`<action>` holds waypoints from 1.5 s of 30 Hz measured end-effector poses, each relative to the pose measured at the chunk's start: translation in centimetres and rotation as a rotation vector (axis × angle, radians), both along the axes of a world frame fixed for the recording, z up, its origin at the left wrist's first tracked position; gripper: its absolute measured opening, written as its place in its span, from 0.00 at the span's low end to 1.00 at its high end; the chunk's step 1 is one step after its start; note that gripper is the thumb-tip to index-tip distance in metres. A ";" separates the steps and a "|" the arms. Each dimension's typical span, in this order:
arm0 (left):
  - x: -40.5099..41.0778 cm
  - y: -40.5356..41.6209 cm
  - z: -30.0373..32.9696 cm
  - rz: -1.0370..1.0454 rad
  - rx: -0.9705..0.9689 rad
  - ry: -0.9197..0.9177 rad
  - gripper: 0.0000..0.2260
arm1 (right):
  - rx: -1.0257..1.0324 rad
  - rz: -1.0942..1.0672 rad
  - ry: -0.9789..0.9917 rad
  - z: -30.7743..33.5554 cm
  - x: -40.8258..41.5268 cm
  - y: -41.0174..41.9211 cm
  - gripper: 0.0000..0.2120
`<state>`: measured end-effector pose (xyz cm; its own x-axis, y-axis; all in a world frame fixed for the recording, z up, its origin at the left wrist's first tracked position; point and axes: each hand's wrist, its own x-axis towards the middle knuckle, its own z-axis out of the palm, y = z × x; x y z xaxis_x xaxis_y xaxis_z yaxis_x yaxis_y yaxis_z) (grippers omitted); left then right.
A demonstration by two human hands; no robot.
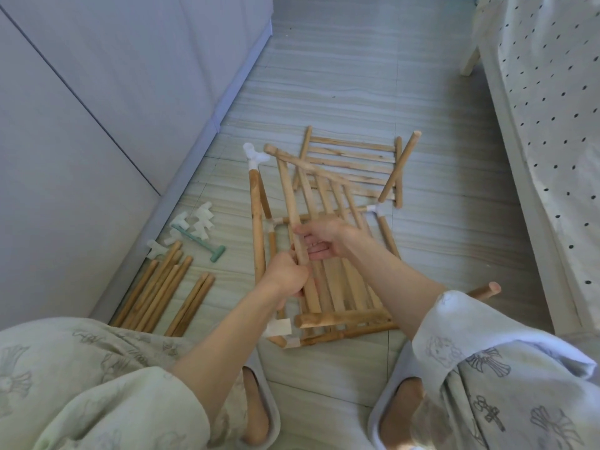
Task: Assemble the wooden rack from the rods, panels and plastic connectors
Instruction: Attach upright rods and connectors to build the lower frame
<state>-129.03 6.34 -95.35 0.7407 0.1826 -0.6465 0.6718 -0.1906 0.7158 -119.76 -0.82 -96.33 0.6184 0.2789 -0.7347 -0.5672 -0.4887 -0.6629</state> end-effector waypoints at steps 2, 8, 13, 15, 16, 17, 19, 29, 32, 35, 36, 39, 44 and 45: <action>0.2 0.2 0.3 0.073 -0.126 0.015 0.07 | -0.043 -0.128 -0.156 0.6 0.3 -0.4 0.10; 0.6 1.0 1.6 0.080 -0.201 -0.033 0.09 | -0.613 -0.139 -0.857 0.6 2.0 -4.9 0.17; 0.4 2.6 2.0 0.094 -0.269 -0.047 0.08 | -0.650 -0.098 -0.740 -1.9 2.5 -8.4 0.29; 0.2 3.0 2.1 0.077 -0.287 -0.046 0.09 | -0.634 -0.097 -0.755 -1.6 2.5 -8.8 0.34; 0.1 3.2 2.1 0.074 -0.299 -0.044 0.09 | -0.650 -0.091 -0.758 -1.4 2.6 -9.0 0.37; 0.0 3.3 2.1 0.076 -0.319 -0.041 0.09 | -0.669 -0.085 -0.743 -1.2 2.9 -9.2 0.40; -0.1 3.5 2.3 0.077 -0.364 -0.040 0.09 | -0.623 -0.115 -0.630 -0.6 3.5 -9.8 0.44; 0.0 4.8 1.4 -0.041 0.185 -0.201 0.12 | -0.150 -0.541 -0.405 1.3 4.3 -12.0 0.24; 0.1 5.9 0.4 -0.003 0.600 -0.274 0.22 | -0.214 -0.537 -0.425 1.5 4.5 -13.1 0.24; 0.1 5.5 -0.8 -0.038 0.414 -0.126 0.28 | -0.302 -0.533 -0.423 1.7 4.7 -14.0 0.24; 0.1 5.0 -1.4 -0.077 0.392 -0.099 0.26 | -0.343 -0.521 -0.430 1.8 4.8 -14.1 0.25; 0.3 3.8 -2.6 -0.110 0.559 -0.145 0.18 | -0.484 -0.437 -0.487 2.6 5.3 -14.5 0.27; 1.8 4.1 -3.2 -0.034 0.571 -0.227 0.17 | -0.650 -0.238 -0.512 2.8 5.6 -15.3 0.29; 2.3 4.3 -3.3 -0.041 0.569 -0.220 0.17 | -0.642 -0.241 -0.498 2.5 5.6 -15.4 0.28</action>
